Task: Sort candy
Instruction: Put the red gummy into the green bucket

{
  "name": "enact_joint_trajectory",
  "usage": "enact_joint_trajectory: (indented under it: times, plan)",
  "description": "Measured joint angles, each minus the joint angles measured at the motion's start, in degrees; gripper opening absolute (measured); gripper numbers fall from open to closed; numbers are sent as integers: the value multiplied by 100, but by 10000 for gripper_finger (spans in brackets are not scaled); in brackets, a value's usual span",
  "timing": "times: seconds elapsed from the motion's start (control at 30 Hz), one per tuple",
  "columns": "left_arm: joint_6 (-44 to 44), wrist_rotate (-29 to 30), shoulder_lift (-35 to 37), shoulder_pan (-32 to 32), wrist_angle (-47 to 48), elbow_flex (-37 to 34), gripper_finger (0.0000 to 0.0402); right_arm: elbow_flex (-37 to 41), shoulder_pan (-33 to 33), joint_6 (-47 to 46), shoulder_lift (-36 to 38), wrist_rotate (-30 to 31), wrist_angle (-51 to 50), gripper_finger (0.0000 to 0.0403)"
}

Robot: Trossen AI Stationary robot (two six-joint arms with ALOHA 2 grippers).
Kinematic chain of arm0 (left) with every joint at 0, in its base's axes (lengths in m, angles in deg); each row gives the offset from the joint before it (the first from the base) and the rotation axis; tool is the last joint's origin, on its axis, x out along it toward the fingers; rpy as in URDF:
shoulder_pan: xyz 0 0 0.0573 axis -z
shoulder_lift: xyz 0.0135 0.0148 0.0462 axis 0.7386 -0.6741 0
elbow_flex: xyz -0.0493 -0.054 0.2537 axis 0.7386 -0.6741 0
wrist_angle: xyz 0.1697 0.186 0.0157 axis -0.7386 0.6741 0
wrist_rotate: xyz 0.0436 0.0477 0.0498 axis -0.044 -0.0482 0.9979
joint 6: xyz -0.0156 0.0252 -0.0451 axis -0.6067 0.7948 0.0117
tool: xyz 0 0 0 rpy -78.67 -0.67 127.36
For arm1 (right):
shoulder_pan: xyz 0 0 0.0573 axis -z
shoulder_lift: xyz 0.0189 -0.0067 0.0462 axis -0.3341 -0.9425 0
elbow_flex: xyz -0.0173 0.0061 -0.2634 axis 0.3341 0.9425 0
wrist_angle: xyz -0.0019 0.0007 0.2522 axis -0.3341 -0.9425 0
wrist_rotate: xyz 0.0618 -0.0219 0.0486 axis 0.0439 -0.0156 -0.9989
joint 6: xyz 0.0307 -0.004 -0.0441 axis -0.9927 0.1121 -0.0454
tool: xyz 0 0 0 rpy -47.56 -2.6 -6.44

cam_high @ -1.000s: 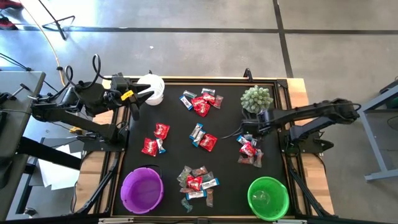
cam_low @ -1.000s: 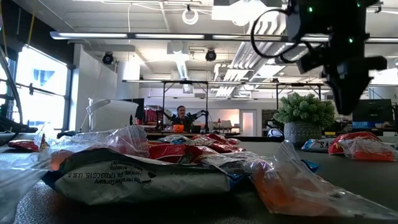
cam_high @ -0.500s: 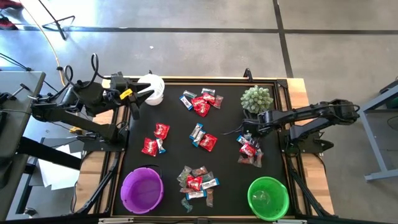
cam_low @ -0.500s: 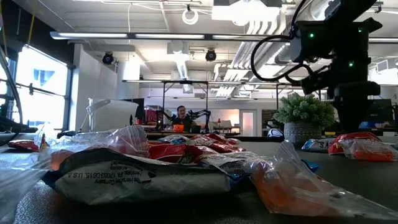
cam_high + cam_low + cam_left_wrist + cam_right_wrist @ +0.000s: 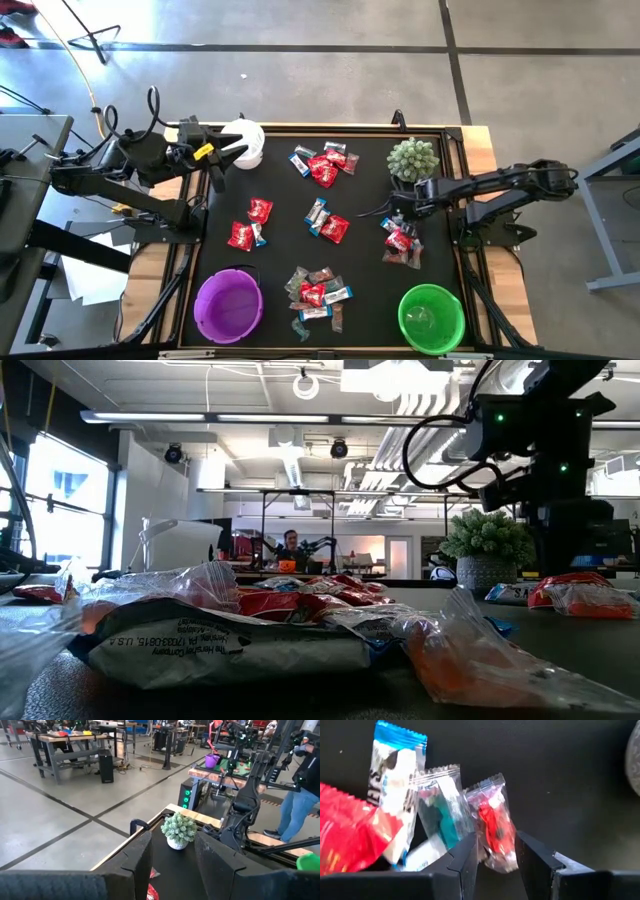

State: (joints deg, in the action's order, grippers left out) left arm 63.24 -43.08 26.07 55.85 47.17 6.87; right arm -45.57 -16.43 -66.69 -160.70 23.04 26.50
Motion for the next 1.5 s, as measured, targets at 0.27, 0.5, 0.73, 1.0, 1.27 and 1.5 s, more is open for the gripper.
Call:
enact_joint_trajectory:
  times: [0.27, 0.5, 0.73, 1.0, 1.27, 1.5]
  plan:
    - [56, -35, -37, 4, 2, -4, 131, 395, 294, -468, 0, 833, 244, 126]
    - [152, -35, -39, 4, 0, -4, 131, 645, 679, -254, 13, 393, 653, 126]
    - [151, -36, -37, 4, -2, -4, 131, 719, 831, -332, 17, 243, 731, 84]
    - [148, -35, -37, 4, -2, -4, 131, 724, 829, -1273, 11, 240, 758, 11]
    - [151, -37, -37, 4, 5, -4, 131, 443, 818, -1774, 3, 104, 638, 4]
    - [138, -38, -34, 4, 223, -2, 131, -208, 814, -1871, 7, 25, 629, 1]
